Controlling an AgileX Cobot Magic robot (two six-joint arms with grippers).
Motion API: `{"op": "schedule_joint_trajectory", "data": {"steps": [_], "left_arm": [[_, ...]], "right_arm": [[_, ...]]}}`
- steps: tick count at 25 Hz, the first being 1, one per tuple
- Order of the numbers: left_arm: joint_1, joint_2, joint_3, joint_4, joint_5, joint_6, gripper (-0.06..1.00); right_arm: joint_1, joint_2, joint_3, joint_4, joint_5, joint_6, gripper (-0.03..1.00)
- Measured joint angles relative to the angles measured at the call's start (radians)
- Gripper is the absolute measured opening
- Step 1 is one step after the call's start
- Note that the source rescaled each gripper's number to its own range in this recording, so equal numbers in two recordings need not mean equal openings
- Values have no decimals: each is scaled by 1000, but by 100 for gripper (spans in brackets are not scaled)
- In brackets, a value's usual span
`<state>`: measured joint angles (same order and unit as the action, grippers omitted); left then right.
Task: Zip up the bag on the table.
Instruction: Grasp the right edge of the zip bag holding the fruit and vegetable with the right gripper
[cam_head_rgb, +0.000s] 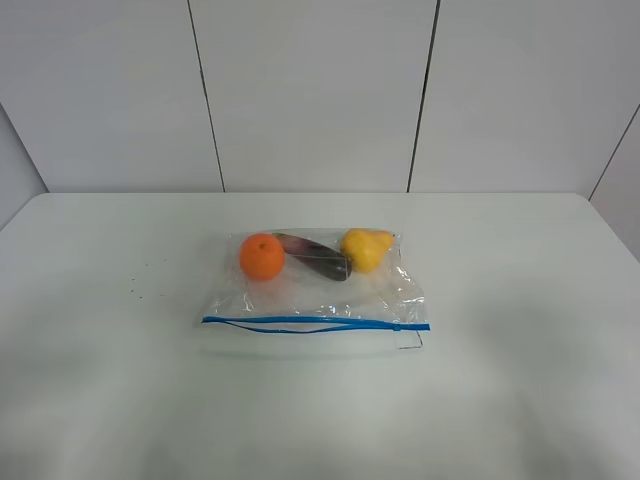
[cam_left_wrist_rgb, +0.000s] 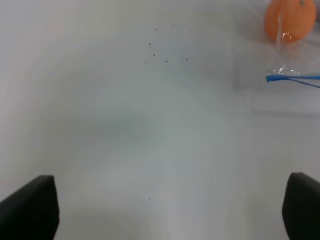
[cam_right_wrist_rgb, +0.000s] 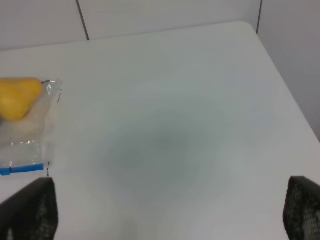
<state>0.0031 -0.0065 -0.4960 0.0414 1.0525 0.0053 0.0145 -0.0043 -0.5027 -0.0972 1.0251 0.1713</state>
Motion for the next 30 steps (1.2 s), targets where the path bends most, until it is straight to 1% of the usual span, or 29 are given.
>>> {"op": "schedule_joint_trajectory", "data": {"steps": [8, 12, 17, 20, 22, 25, 27, 30], "left_arm": [[0, 0, 0, 0, 0, -5, 100], [0, 0, 0, 0, 0, 0, 100], [0, 0, 0, 0, 0, 0, 100], [0, 0, 0, 0, 0, 0, 100], [0, 0, 0, 0, 0, -5, 100], [0, 0, 0, 0, 0, -5, 100], [0, 0, 0, 0, 0, 0, 100], [0, 0, 0, 0, 0, 0, 100]], "right_arm": [[0, 12, -3, 41, 3, -1, 100], [0, 114, -48, 70, 56, -24, 100], [0, 326, -96, 197, 47, -63, 100], [0, 486, -107, 281, 18, -139, 100], [0, 583, -124, 341, -17, -191, 100], [0, 735, -153, 406, -71, -271, 100], [0, 846, -164, 456, -94, -338, 100], [-6, 1014, -167, 585, -119, -483, 100]]}}
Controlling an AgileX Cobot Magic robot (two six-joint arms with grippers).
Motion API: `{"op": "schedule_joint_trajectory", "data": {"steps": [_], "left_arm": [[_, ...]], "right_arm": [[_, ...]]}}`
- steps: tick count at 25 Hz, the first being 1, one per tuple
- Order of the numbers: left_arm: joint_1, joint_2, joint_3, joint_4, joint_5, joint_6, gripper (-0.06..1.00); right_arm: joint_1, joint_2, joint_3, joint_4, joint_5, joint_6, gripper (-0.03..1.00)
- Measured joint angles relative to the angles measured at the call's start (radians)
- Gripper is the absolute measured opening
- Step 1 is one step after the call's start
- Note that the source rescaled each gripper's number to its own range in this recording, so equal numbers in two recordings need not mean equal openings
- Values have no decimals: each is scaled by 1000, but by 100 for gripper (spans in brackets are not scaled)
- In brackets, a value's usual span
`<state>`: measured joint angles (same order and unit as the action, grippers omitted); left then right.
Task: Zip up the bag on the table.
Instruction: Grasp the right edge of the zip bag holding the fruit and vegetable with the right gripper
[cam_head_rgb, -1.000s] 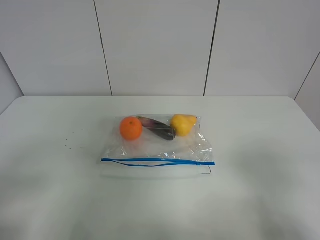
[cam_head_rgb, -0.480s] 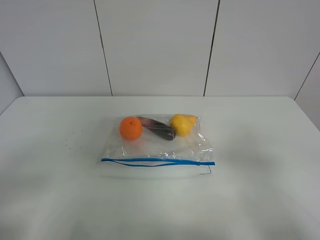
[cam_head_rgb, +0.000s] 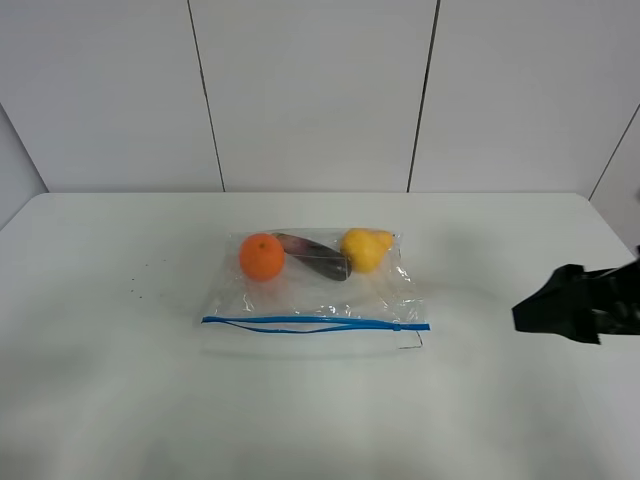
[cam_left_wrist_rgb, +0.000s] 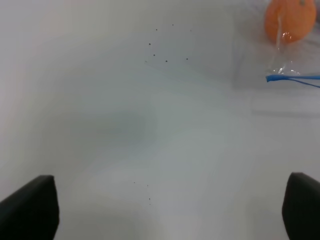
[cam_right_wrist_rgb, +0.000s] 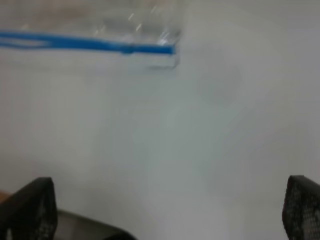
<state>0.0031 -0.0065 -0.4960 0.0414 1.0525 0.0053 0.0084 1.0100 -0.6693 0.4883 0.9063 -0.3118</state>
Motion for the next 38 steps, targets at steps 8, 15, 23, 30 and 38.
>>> {"op": "schedule_joint_trajectory", "data": {"steps": [8, 15, 23, 30, 38], "left_arm": [[0, 0, 0, 0, 0, -5, 100], [0, 0, 0, 0, 0, 0, 100], [0, 0, 0, 0, 0, 0, 100], [0, 0, 0, 0, 0, -5, 100], [0, 0, 0, 0, 0, 0, 100]], "right_arm": [[-226, 392, -3, 578, 68, -551, 100], [-288, 729, -165, 663, 290, -788, 100], [-288, 827, -252, 622, 295, -818, 100], [-271, 892, -264, 617, 218, -835, 100], [-271, 1053, -345, 662, 201, -856, 100]]}}
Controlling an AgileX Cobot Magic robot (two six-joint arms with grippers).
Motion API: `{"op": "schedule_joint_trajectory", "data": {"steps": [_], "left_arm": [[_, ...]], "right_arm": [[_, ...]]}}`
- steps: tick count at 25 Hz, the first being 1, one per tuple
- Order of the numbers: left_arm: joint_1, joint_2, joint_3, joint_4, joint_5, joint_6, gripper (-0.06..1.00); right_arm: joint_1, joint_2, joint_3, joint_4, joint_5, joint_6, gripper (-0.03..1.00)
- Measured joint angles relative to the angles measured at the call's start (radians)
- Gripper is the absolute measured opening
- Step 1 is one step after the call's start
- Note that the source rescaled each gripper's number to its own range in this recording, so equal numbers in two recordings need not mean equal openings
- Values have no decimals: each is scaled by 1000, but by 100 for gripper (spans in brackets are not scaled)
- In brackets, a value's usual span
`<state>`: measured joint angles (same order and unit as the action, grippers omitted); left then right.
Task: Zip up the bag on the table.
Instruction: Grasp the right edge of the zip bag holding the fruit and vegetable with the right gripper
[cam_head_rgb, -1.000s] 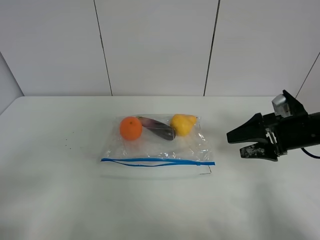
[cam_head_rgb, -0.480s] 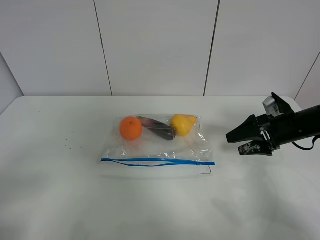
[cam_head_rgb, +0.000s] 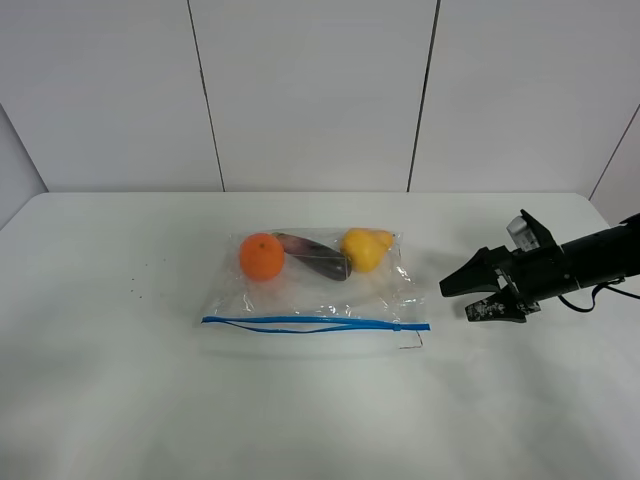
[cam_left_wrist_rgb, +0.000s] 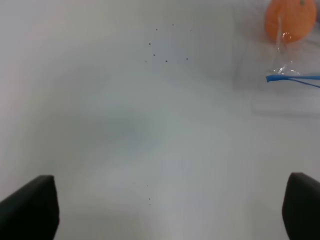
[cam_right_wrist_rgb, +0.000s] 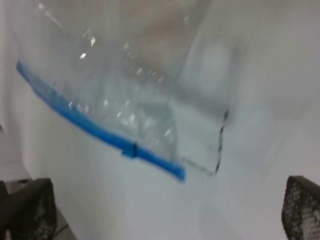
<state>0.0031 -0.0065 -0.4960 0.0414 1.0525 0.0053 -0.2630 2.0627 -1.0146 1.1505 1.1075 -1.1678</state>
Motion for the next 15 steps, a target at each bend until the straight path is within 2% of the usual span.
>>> {"op": "schedule_joint_trajectory", "data": {"steps": [5, 15], "left_arm": [[0, 0, 0, 0, 0, -5, 100], [0, 0, 0, 0, 0, -5, 100]], "right_arm": [[19, 70, -32, 34, 5, -4, 100], [159, 140, -126, 48, 11, 21, 100]]}}
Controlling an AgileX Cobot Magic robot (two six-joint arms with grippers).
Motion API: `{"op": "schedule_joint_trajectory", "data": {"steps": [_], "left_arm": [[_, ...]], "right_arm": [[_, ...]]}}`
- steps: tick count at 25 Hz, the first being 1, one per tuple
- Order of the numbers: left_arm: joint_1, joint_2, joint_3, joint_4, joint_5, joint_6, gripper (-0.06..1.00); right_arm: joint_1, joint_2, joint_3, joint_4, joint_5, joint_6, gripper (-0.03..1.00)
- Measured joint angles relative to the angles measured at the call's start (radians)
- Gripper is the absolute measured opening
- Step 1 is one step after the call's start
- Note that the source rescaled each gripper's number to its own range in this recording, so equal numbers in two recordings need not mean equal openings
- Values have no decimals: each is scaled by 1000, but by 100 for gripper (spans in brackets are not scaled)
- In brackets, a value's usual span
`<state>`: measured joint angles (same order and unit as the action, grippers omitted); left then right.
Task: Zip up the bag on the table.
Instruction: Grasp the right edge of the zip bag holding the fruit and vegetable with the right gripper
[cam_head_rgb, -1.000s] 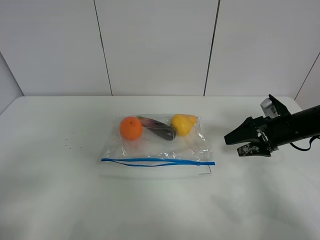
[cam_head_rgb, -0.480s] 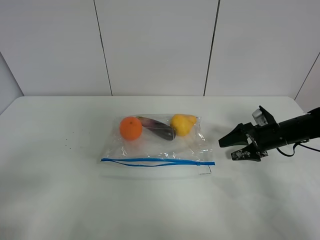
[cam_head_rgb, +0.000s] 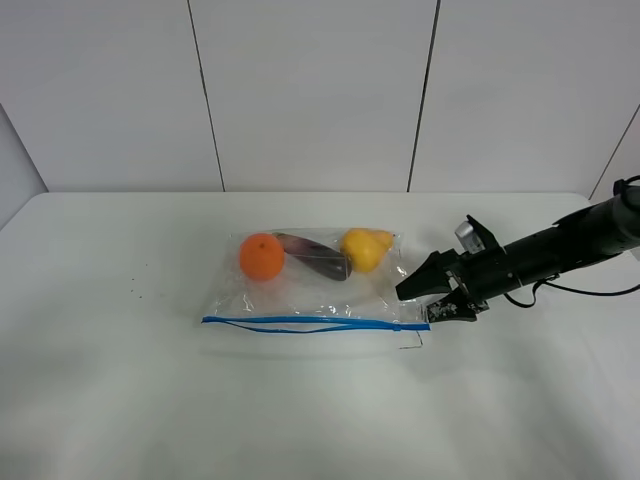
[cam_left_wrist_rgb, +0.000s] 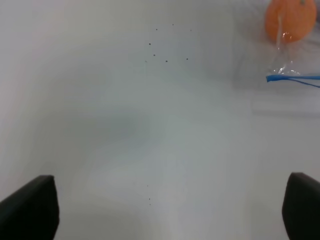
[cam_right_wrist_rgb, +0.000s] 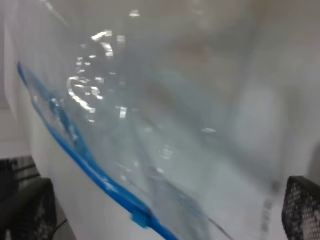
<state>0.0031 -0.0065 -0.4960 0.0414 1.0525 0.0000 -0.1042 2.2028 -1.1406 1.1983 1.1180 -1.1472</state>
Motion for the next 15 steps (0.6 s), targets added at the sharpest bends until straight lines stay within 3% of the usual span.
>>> {"op": "schedule_joint_trajectory", "data": {"steps": [2, 4, 11, 15], "left_arm": [[0, 0, 0, 0, 0, 0, 100], [0, 0, 0, 0, 0, 0, 100], [0, 0, 0, 0, 0, 0, 100], [0, 0, 0, 0, 0, 5, 100]], "right_arm": [[11, 0, -1, 1, 0, 13, 98], [11, 0, -1, 1, 2, 21, 88], [11, 0, -1, 0, 14, 30, 38], [11, 0, -1, -8, 19, 40, 32]]}}
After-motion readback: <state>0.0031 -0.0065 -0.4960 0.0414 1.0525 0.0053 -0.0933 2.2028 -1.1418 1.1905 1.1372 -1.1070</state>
